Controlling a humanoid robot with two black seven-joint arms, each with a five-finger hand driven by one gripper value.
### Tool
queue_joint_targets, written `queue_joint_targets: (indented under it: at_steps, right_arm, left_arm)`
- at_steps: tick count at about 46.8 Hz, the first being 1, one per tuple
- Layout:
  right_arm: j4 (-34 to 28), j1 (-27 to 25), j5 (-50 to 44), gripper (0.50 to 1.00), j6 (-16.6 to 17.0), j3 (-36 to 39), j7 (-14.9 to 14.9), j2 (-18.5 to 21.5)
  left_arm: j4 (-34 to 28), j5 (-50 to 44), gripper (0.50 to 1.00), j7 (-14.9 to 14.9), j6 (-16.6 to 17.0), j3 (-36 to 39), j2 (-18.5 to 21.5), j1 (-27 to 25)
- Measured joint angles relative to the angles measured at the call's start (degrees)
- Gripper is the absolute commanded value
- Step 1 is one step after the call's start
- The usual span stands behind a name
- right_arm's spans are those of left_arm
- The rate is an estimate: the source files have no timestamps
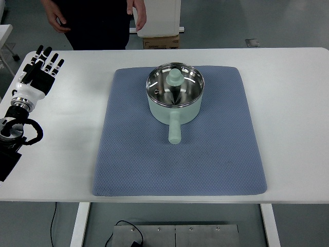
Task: Rotate green pot handle
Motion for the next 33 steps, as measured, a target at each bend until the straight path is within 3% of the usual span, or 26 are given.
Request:
queue_joint_targets:
  at_steps: [9, 33]
  right_arm:
    - [0.0, 0.0, -0.01, 1.0, 0.0, 0.0, 0.0, 0.0]
    - [0.0, 0.0, -0.02, 1.0, 0.0, 0.0, 0.0, 0.0]
  left_arm:
    - [0.0, 0.5, 1.0, 0.0, 1.52, 0.17, 0.04, -0.01]
    - [0.0, 0.61, 1.0, 0.03, 1.84, 0.19, -0.49, -0.33]
